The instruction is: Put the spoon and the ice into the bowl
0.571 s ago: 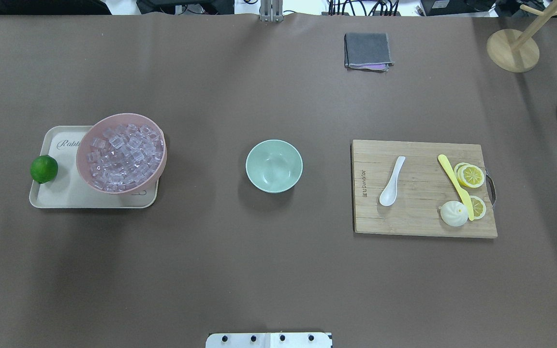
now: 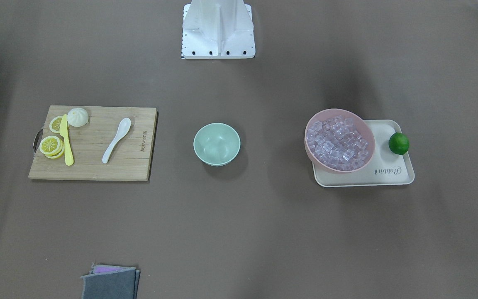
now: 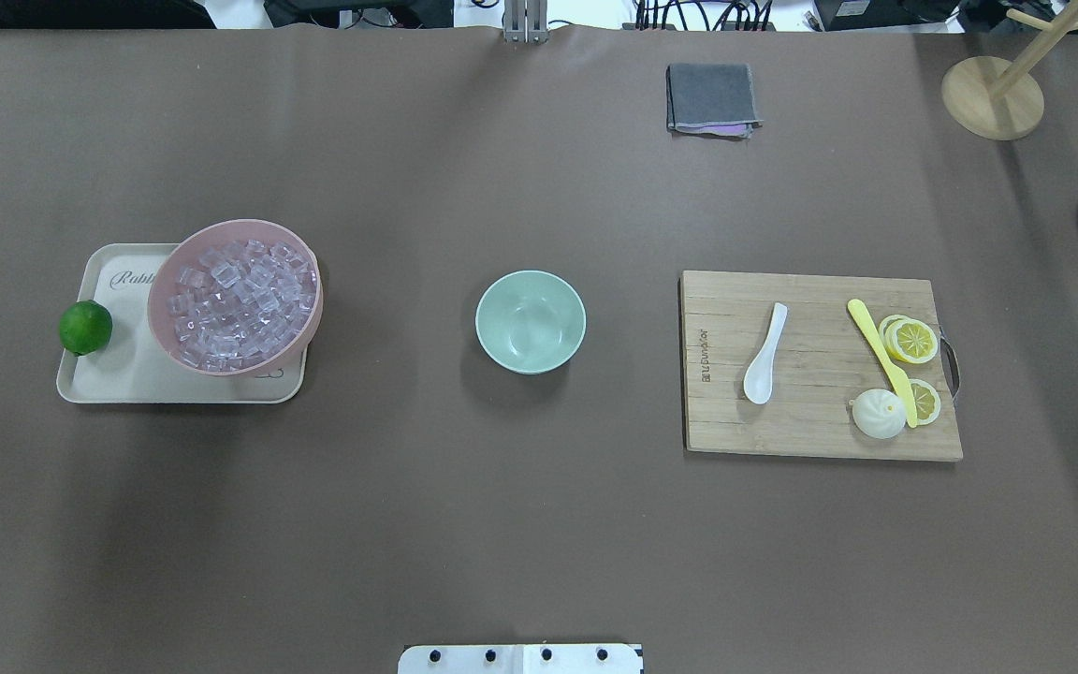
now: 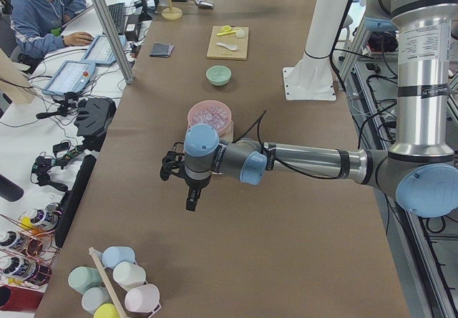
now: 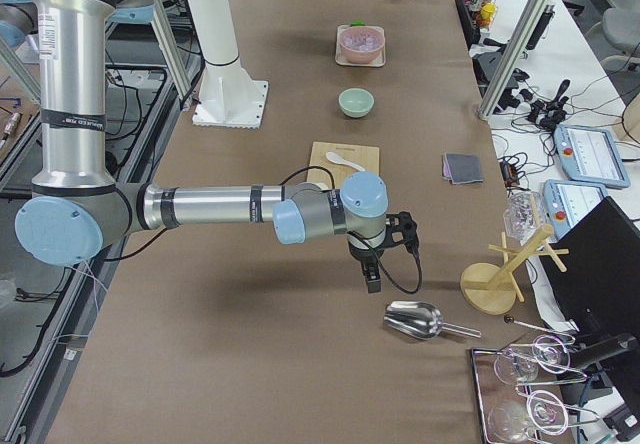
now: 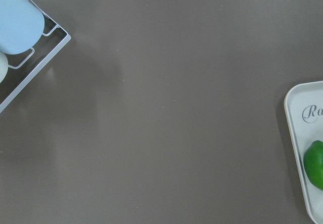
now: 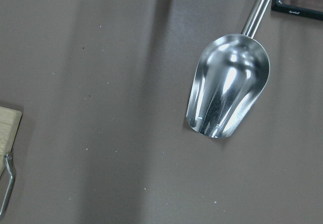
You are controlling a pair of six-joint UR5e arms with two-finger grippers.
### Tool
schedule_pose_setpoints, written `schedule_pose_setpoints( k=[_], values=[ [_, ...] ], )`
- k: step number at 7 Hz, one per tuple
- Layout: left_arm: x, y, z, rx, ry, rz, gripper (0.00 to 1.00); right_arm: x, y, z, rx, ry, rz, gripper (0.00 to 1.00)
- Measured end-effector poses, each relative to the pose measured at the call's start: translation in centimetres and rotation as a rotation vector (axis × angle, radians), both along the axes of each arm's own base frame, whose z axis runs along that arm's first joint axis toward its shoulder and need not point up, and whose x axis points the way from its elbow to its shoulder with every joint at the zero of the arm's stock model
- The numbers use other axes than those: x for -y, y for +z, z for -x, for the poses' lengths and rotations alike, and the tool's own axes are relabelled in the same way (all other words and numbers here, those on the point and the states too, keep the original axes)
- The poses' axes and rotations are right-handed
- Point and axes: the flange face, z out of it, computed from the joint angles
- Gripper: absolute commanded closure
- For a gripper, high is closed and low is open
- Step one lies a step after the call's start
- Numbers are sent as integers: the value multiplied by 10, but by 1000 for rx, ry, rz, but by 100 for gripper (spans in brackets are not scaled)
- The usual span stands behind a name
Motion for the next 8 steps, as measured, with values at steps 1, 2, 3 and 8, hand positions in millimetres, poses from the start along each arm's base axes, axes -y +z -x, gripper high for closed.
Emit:
schedule_pose_setpoints(
  k=[1, 2, 3, 8],
  values=[
    [-1, 0, 0, -2, -1, -1, 2, 0, 1, 0, 2, 1, 1, 0],
    [-1, -1, 0, -2, -1, -4, 2, 0, 1, 1, 3, 2, 1, 0],
    [-1, -1, 0, -2, 1, -7, 2, 0, 1, 1, 3, 4, 3, 0],
    [1, -6, -1, -9, -12, -40, 3, 5, -8, 16, 6, -19, -72, 0]
  ],
)
